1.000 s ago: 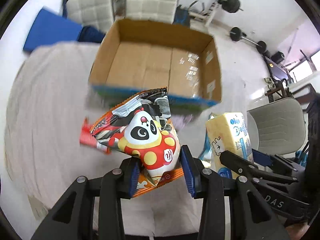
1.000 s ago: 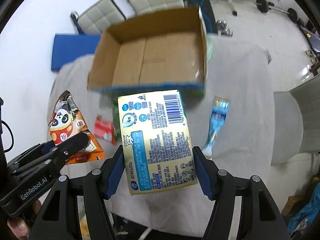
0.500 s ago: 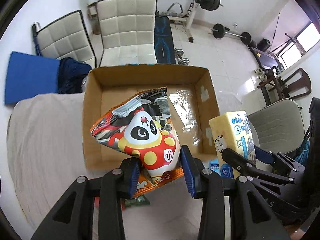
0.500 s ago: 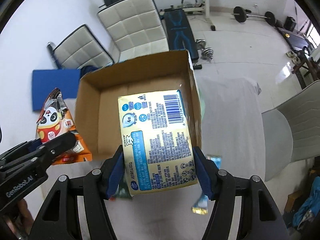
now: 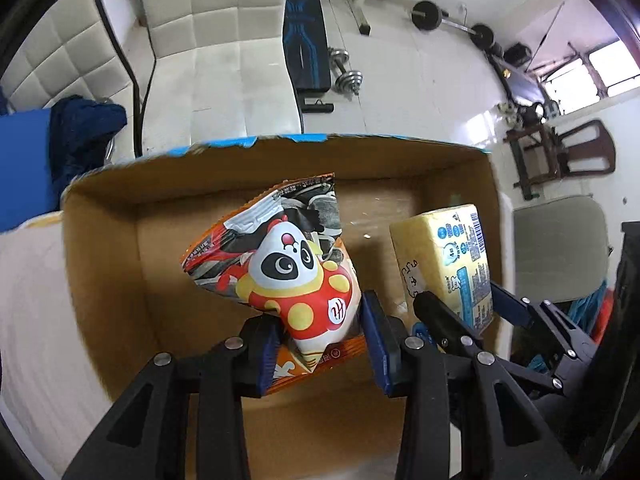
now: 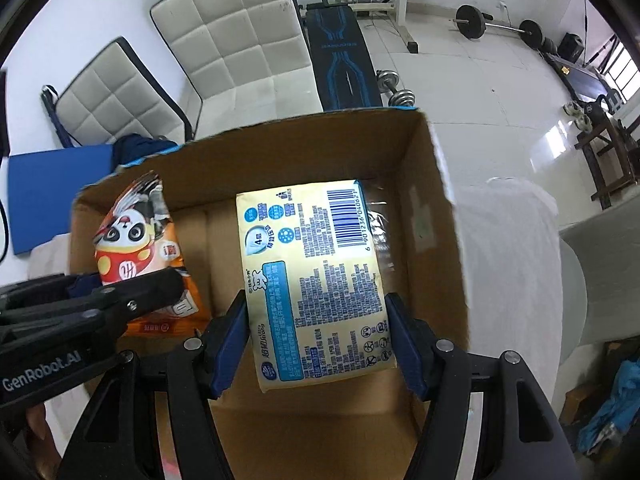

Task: Organize soft objects
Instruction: 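Carry both items into the box and open both tools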

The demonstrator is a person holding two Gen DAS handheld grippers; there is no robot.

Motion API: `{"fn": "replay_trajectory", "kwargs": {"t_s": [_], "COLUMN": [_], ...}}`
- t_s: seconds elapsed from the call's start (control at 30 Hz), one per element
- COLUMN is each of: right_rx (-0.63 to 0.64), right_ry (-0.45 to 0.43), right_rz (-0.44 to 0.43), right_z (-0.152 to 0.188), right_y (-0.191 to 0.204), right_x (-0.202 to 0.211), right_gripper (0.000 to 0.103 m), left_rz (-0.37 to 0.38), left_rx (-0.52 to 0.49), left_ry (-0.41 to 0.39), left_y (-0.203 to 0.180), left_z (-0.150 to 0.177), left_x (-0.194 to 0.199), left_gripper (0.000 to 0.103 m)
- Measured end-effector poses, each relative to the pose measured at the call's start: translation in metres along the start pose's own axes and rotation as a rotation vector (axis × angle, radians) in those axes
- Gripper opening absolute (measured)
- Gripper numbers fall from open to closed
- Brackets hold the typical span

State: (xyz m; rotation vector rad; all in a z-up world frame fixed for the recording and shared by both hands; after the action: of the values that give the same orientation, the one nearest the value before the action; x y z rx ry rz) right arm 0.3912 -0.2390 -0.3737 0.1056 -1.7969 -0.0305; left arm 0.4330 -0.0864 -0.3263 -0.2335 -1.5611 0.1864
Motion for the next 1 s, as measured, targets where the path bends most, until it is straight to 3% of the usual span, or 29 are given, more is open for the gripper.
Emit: {"fn": "replay_trajectory", "kwargs": {"t_s": [0.2,0.27,0.33,0.4,0.47,0.77,0.83,0.9,0.97,1.0], "right_rx": [-0.002,0.004,-0.009,-0.009,0.007,0.009,0.017,0.032,0.044,0.047], "right_ry": [0.011,0.025,0.043,0.034,0.036,0.046,0.050,0.052,0.047,0.045], "right_rz": [0.014,0.012,-0.016,-0.008,0.017,0.032,0.032,0.034,0.036,0.034], "right_z": [-0.018,-0.022,-0.023,-0.024,-0.023,0.001,0.012,0.025,0.041,0.046], "right_y": [0.000,0.001,0.000,0.000,0.001,0.004,0.008,0.011,0.015,0.016], "right_x": [-0.034,-0.045,-0.050,-0.050,-0.046,-0.018,-0.012,-0.005,0.004,0.007], "right_gripper": [0.068,0.069,0.077,0.086,0.086,0.086,0.088,0.097,0.102,0.103], "left_rz": [0.001,-0.038,-0.071,-0.073,-0.090,-0.100,-0.112,-0.120,-0.135,-0.144], "left_rx": [-0.029,-0.016,0.015,0.017,0.006,0.039,0.046,0.051,0.058,0.060], "left_ry": [0.049,0.057,0.070,0.061,0.042,-0.024,-0.038,-0.063,-0.092,-0.107], "left_y": [-0.001,0.002,0.007,0.009,0.009,0.026,0.029,0.034,0.038,0.040], "left_z": [-0.019,-0.024,-0.026,-0.025,-0.022,0.004,0.014,0.023,0.036,0.043], "left_x": [-0.025,-0.032,-0.037,-0.035,-0.030,0.000,0.007,0.013,0.021,0.026], "left_gripper": [0.037,0.037,0.038,0.040,0.046,0.046,0.054,0.083,0.096,0.097]}}
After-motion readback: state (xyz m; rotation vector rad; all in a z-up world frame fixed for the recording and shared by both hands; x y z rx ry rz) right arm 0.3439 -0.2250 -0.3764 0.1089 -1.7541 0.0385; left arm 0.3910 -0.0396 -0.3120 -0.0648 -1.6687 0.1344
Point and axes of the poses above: each gripper's, at about its wrist camera, not at the fingertips, and x roughly against the way its jaws point, y to its left, z to its underside, the point moved 3 cm from there along -x, roughly the way its jaws point, and after that the axes turned 14 degrees about x, right-handed, at the moved point
